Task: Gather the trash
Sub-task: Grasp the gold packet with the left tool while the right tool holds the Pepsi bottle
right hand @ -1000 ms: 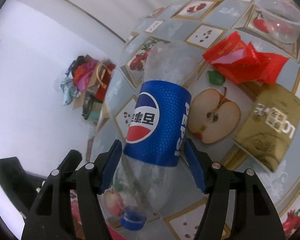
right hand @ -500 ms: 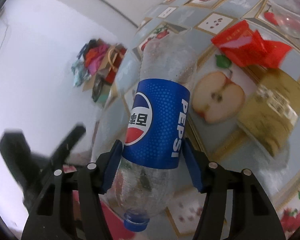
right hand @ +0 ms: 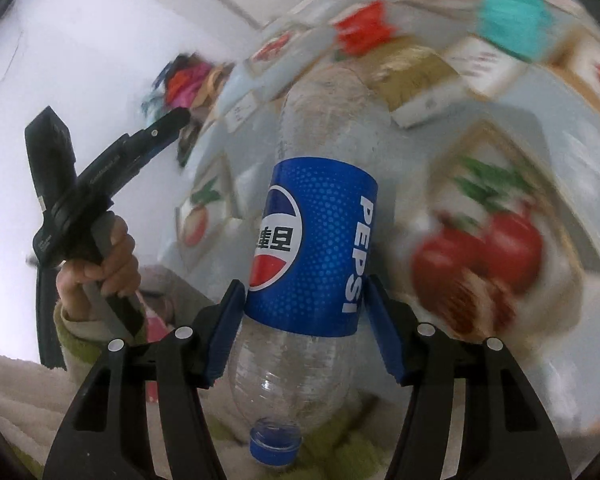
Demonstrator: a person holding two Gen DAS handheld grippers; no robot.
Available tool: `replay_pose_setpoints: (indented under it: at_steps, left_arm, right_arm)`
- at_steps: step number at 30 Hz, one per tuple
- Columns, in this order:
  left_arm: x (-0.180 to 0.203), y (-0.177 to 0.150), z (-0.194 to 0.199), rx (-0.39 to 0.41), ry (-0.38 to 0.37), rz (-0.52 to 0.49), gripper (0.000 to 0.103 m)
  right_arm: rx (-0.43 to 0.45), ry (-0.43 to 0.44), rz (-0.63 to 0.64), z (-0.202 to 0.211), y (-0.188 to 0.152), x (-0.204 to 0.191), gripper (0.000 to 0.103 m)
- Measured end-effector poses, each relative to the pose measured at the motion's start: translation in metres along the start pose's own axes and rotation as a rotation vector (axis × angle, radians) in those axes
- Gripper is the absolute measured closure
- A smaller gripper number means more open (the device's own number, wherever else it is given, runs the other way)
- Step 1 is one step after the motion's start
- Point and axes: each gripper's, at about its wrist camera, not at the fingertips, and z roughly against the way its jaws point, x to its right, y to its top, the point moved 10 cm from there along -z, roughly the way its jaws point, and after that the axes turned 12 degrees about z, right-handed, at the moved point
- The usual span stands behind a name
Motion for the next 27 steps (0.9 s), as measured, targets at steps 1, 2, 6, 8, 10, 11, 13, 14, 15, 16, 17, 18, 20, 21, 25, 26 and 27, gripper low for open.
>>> replay_pose_setpoints:
  at_steps: [1,2,6,8,10,11,13,14,15,16,17,18,20,21,25,26,27]
  left_arm:
    - [0.009,-0.001,-0.004,-0.008,-0.011,-0.014,0.05]
    - [0.019,-0.004,-0.007,-0.017,-0.026,-0.03,0.049]
    - [0.061,-0.014,-0.023,-0.067,-0.107,-0.08,0.042]
    - [0.077,-0.018,-0.031,-0.09,-0.133,-0.1,0.041]
    - [0.092,-0.022,-0.039,-0.111,-0.149,-0.112,0.041]
    - [0.1,-0.025,-0.044,-0.122,-0.16,-0.117,0.041]
    - [0.112,-0.028,-0.05,-0.133,-0.168,-0.134,0.041]
    - [0.115,-0.029,-0.051,-0.135,-0.168,-0.14,0.041]
    - [0.121,-0.029,-0.054,-0.139,-0.17,-0.146,0.041]
    - [0.123,-0.029,-0.056,-0.143,-0.173,-0.149,0.041]
    - [0.127,-0.03,-0.058,-0.149,-0.178,-0.154,0.041]
    - [0.131,-0.03,-0.061,-0.153,-0.18,-0.161,0.04]
    - [0.138,-0.029,-0.066,-0.159,-0.183,-0.178,0.04]
    - [0.143,-0.03,-0.069,-0.165,-0.186,-0.188,0.039]
    - [0.156,-0.035,-0.081,-0.187,-0.18,-0.217,0.036]
    - [0.158,-0.036,-0.083,-0.19,-0.176,-0.222,0.034]
    - [0.16,-0.037,-0.086,-0.194,-0.172,-0.228,0.032]
  right_arm:
    - [0.019,-0.011,-0.034,0.008,-0.003,0.01,0.046]
    - [0.038,-0.016,-0.072,0.016,-0.006,0.019,0.046]
    - [0.117,-0.042,-0.19,0.047,-0.02,0.053,0.046]
    - [0.162,-0.055,-0.246,0.061,-0.025,0.07,0.046]
    - [0.198,-0.059,-0.288,0.072,-0.028,0.083,0.046]
    - [0.217,-0.062,-0.306,0.077,-0.027,0.09,0.046]
    - [0.249,-0.073,-0.333,0.082,-0.025,0.098,0.046]
    - [0.266,-0.082,-0.343,0.086,-0.023,0.103,0.046]
    - [0.278,-0.09,-0.35,0.09,-0.024,0.105,0.046]
    - [0.292,-0.099,-0.36,0.092,-0.02,0.11,0.046]
    - [0.304,-0.105,-0.366,0.094,-0.016,0.114,0.046]
    - [0.317,-0.113,-0.374,0.095,-0.011,0.12,0.046]
    - [0.333,-0.129,-0.374,0.097,-0.005,0.126,0.046]
    - [0.343,-0.142,-0.372,0.097,0.002,0.13,0.046]
    - [0.369,-0.196,-0.352,0.089,0.022,0.137,0.046]
    - [0.374,-0.204,-0.346,0.089,0.026,0.139,0.046]
    - [0.379,-0.212,-0.339,0.087,0.031,0.141,0.046]
